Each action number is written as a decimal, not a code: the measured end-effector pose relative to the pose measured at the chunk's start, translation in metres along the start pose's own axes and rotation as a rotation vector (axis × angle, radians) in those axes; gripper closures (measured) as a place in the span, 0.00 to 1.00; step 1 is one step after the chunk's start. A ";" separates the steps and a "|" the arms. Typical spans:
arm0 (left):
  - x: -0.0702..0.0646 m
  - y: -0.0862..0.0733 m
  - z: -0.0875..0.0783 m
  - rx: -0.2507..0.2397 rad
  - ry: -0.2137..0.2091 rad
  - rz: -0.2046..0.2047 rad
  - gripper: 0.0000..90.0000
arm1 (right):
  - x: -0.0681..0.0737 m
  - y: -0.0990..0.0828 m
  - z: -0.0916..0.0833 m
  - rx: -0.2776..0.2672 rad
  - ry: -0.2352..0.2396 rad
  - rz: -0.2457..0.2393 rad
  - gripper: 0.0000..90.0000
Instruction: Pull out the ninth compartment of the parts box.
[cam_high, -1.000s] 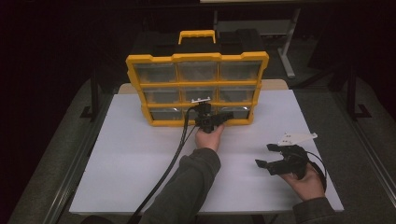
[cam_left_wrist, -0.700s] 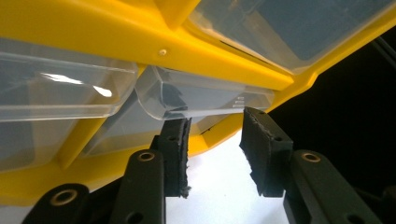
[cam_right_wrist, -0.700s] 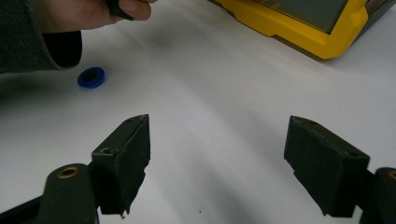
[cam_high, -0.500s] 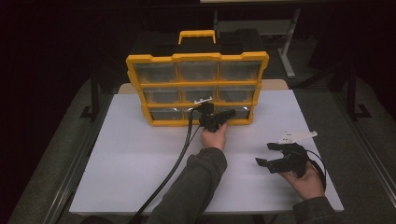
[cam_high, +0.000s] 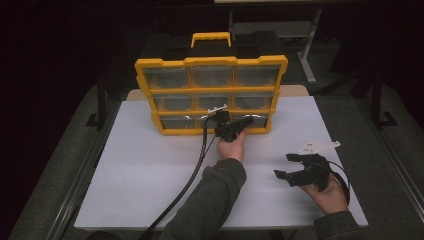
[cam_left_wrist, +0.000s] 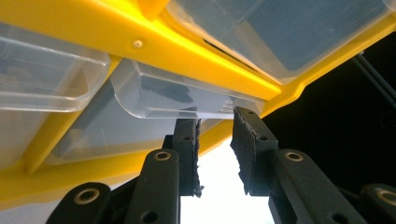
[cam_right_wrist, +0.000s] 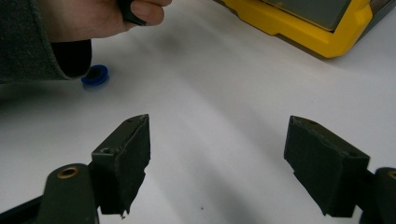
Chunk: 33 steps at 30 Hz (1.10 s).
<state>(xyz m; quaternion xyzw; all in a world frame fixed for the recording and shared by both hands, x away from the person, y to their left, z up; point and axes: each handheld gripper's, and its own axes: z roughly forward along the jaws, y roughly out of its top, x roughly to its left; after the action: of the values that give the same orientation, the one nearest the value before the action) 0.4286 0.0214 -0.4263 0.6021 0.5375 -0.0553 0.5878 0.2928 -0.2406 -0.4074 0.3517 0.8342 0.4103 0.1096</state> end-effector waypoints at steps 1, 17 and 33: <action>0.000 0.000 -0.001 0.006 -0.001 -0.002 0.78 | 0.000 0.000 0.000 0.002 0.001 0.001 0.24; 0.004 -0.002 -0.008 0.002 -0.067 -0.038 0.78 | 0.005 0.002 -0.002 -0.018 -0.017 -0.014 0.24; 0.005 -0.005 -0.014 0.013 -0.087 -0.045 0.77 | 0.003 -0.002 -0.004 -0.019 -0.018 -0.005 0.24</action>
<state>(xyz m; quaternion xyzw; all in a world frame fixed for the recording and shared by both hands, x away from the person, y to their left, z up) 0.4194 0.0336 -0.4288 0.5908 0.5242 -0.0982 0.6054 0.2880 -0.2417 -0.4059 0.3524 0.8300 0.4150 0.1214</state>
